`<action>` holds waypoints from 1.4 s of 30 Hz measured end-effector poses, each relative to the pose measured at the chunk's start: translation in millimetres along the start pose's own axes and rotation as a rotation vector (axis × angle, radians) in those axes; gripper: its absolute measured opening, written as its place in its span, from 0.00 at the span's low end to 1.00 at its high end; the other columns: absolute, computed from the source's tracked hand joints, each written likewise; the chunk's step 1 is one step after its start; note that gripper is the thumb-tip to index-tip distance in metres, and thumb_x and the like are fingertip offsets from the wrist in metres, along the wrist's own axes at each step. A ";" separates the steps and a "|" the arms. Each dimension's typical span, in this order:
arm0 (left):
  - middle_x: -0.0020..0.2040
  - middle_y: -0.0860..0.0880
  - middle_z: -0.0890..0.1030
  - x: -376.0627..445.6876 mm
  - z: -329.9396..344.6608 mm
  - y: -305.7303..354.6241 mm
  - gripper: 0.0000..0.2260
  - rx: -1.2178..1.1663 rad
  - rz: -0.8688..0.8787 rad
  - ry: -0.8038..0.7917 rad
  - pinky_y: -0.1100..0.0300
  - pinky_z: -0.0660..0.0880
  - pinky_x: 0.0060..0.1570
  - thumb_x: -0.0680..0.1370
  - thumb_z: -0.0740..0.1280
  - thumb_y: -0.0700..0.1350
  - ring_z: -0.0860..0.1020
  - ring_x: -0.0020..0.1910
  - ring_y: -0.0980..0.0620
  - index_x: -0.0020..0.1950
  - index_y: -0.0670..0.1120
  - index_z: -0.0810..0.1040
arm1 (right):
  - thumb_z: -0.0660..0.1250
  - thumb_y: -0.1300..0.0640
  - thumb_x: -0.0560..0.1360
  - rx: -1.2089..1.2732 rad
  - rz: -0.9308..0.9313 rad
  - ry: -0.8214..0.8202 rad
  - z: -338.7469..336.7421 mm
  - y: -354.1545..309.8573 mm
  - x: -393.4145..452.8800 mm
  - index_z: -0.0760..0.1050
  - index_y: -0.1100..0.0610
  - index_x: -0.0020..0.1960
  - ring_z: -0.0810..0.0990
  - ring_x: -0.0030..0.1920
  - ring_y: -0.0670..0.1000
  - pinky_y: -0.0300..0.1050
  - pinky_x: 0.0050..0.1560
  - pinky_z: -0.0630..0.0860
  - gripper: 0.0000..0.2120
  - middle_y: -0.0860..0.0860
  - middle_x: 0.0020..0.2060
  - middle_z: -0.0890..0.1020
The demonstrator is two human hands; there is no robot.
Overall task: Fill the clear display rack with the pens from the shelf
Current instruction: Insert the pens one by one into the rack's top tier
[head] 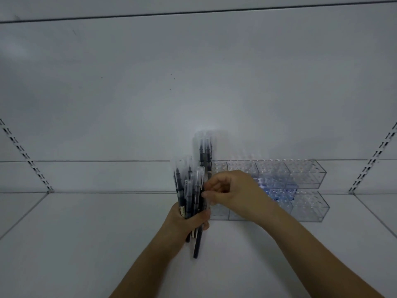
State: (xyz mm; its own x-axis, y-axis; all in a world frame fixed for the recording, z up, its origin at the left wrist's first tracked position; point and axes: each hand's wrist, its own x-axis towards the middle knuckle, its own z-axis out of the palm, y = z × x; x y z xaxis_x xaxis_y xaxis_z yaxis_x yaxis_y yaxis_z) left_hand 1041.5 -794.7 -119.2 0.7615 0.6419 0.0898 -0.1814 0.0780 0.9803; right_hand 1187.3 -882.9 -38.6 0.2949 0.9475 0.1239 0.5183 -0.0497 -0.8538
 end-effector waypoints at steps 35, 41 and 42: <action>0.35 0.45 0.72 0.2 -10.7 8.4 0.08 -0.189 0.099 0.031 0.59 0.69 0.32 0.68 0.71 0.38 0.70 0.32 0.51 0.46 0.42 0.77 | 0.68 0.52 0.79 -0.714 -0.529 0.504 -59.0 -30.5 65.3 0.79 0.57 0.47 0.80 0.35 0.53 0.50 0.38 0.79 0.09 0.52 0.35 0.83; 0.36 0.46 0.72 0.4 -10.6 8.2 0.08 -0.185 0.090 0.032 0.59 0.69 0.32 0.68 0.71 0.39 0.70 0.32 0.51 0.46 0.43 0.77 | 0.64 0.54 0.81 -0.827 -0.488 0.387 -56.2 -28.4 71.6 0.79 0.60 0.49 0.79 0.37 0.56 0.51 0.39 0.77 0.10 0.54 0.38 0.81; 0.36 0.46 0.72 0.5 -10.6 8.2 0.08 -0.187 0.087 0.031 0.59 0.69 0.32 0.68 0.71 0.39 0.70 0.32 0.51 0.46 0.43 0.77 | 0.63 0.54 0.81 -0.856 -0.456 0.364 -55.5 -27.4 71.1 0.79 0.59 0.50 0.79 0.38 0.56 0.52 0.40 0.77 0.10 0.54 0.39 0.81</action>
State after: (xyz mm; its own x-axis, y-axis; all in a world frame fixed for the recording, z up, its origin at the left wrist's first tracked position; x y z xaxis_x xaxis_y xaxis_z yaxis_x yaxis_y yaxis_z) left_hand 1033.8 -785.7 -113.0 0.7191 0.6752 0.1647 -0.3603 0.1596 0.9191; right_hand 1238.6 -831.7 21.7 0.0789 0.7868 0.6121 0.9968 -0.0536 -0.0597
